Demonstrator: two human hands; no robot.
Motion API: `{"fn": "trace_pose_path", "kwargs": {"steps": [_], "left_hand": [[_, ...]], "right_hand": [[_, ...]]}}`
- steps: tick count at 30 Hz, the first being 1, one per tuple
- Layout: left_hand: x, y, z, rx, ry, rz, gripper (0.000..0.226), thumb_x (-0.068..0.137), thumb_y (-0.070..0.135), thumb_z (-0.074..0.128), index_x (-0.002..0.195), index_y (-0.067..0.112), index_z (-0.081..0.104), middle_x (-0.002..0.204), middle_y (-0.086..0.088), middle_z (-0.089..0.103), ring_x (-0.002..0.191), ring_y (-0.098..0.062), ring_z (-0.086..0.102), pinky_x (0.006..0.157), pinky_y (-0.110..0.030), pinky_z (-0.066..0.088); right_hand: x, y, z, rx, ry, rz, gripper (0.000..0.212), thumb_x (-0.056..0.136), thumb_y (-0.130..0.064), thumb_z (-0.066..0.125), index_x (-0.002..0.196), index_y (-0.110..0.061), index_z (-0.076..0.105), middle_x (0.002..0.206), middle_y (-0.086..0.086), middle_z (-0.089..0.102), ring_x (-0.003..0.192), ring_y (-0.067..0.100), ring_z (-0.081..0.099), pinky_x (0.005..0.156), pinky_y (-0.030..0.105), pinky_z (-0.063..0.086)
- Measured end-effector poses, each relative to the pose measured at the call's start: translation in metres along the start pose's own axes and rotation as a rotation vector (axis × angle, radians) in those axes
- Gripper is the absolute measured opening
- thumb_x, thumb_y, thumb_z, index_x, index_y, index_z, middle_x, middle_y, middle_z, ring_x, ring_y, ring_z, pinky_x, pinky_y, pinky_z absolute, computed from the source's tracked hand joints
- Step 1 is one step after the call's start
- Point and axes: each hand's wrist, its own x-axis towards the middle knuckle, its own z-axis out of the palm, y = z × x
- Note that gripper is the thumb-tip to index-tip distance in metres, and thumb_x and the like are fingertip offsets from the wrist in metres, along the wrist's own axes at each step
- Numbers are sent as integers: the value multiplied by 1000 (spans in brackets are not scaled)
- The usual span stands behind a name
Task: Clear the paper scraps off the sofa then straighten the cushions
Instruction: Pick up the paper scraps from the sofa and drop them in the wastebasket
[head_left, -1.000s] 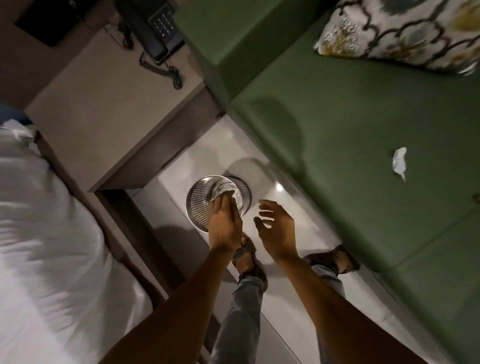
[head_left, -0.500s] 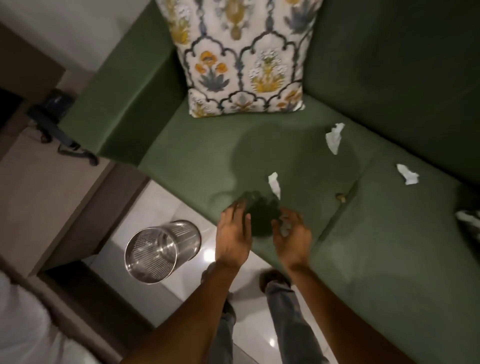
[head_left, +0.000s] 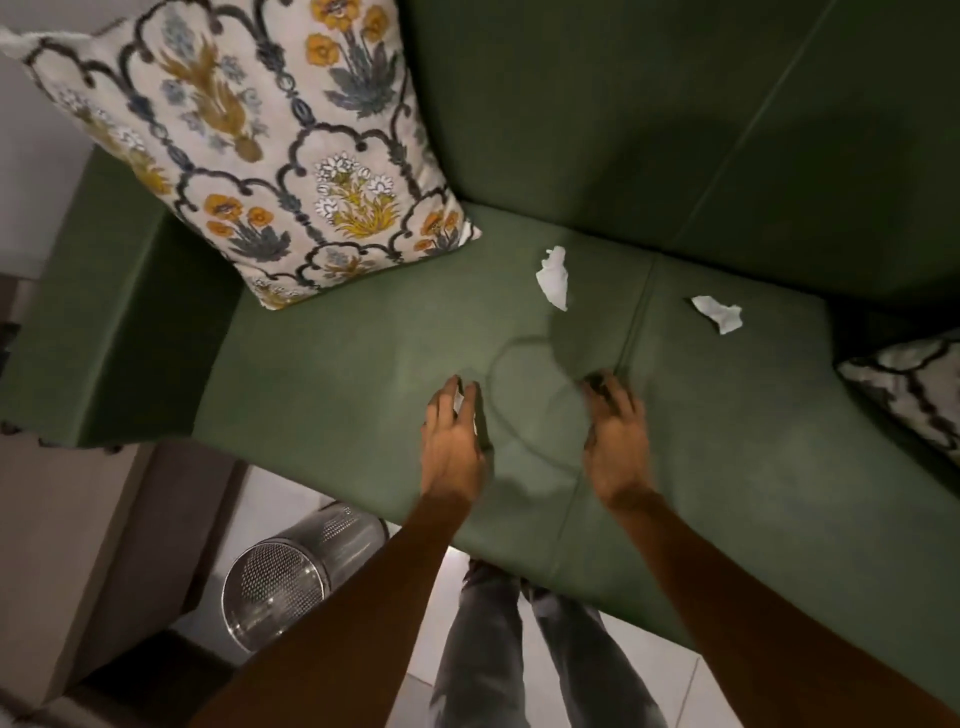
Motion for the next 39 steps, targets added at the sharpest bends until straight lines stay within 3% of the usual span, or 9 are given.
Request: {"fn": "trace_pose_path", "kwargs": {"steps": [2,4,10,18,21,26,30,34,39], "left_hand": [[3,0,5,13,-18,-29,78,90,0,71,159,6,35,169,-21,23,152,-42,25,127,-48,26],[3,-2,10,-47,32,-12,58,94,-4,66,149,-2,50,158,-27,41,141,-47,40,120,-50,36],[17,10,15,-170,128,36,16,94,-4,71,108,-5,78,118,-27,71,110,-44,69,102,-42,48],[96,91,-8,-186,158,220,14,84,2,81,97,8,83,105,-15,74,95,-37,71,83,-45,59],[126,116,-17,-96,183,288,13,80,10,83,89,18,84,130,-8,68,112,-35,60,91,-45,50],[165,132,-25,-26,87,302,13,83,7,78,87,17,85,149,-8,59,131,-35,52,101,-43,45],[166,124,-16,-88,35,324,11,85,-6,77,91,0,84,133,-20,70,122,-38,63,103,-44,54],[147,121,-3,-132,22,315,9,88,-3,75,92,0,83,105,-19,76,100,-38,71,92,-48,58],[112,110,11,-178,64,241,9,91,7,74,95,9,82,100,-16,78,94,-39,72,81,-45,58]], "right_hand": [[-2,13,-1,22,24,-42,51,85,14,59,134,1,70,146,27,59,128,51,55,114,39,40],[-1,21,-4,79,4,-14,33,94,8,59,122,3,75,133,27,65,120,47,61,110,34,38],[15,36,-14,196,2,40,17,100,-6,66,112,-7,78,115,17,72,101,37,71,94,38,52],[67,45,-54,506,313,423,16,102,-15,68,114,-9,77,111,18,74,93,32,76,85,31,57],[88,56,-71,453,386,458,18,103,-18,67,116,-10,75,122,20,69,111,36,68,100,43,56],[114,76,-79,273,372,412,20,100,-20,70,118,-14,75,156,15,51,148,36,43,121,39,37],[108,89,-68,267,354,353,22,98,-15,68,118,-9,78,142,14,60,133,31,55,112,32,43],[101,90,-62,327,291,426,25,101,-13,69,125,-8,74,131,14,68,122,28,66,103,25,45],[86,75,-59,398,269,368,22,93,-16,80,114,-8,83,113,13,80,103,24,75,82,1,42]]}}
